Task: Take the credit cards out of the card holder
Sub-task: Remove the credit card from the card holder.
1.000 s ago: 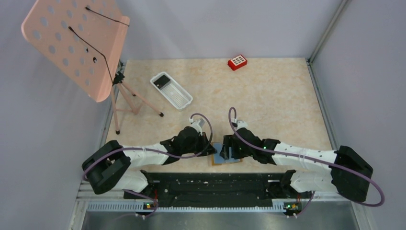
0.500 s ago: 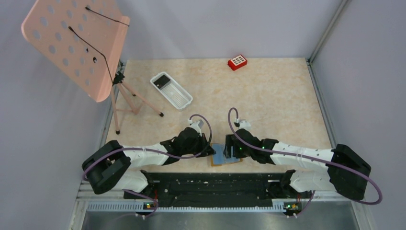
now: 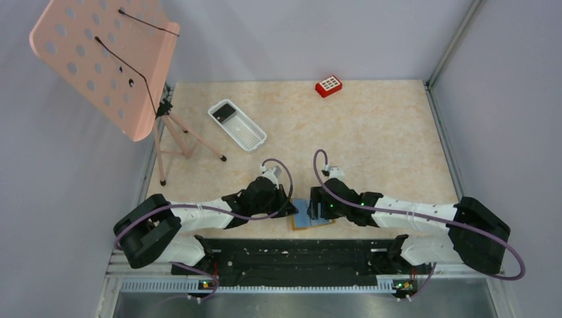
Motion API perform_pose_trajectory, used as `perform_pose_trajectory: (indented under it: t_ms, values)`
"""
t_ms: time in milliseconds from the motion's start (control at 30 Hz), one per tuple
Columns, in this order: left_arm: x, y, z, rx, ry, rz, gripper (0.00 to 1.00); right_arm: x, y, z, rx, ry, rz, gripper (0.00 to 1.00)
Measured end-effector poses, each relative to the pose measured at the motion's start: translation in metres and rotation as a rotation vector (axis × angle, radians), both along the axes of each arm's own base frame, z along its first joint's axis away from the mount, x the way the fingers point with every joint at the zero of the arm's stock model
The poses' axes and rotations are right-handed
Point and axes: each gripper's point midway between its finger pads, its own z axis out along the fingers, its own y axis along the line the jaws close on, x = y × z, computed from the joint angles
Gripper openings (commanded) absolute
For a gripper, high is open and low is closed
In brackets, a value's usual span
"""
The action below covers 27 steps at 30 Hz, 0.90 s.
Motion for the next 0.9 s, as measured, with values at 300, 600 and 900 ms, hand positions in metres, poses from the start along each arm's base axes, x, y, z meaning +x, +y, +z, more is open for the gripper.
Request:
perform_pose_trajectory:
  t_ms: [300,600,900]
  values:
    - [0.0,0.0,-0.001,0.002,0.001,0.0,0.0,-0.007,0.02,0.026,0.167,-0.02,0.062,0.66]
    - [0.0,0.0,-0.003,0.007,0.004,0.003,0.0,-0.011,0.037,0.054,0.313,-0.049,0.102,0.65]
    - [-0.001,0.004,-0.006,0.02,0.012,0.017,0.31,-0.019,0.047,0.048,0.35,-0.013,0.148,0.4]
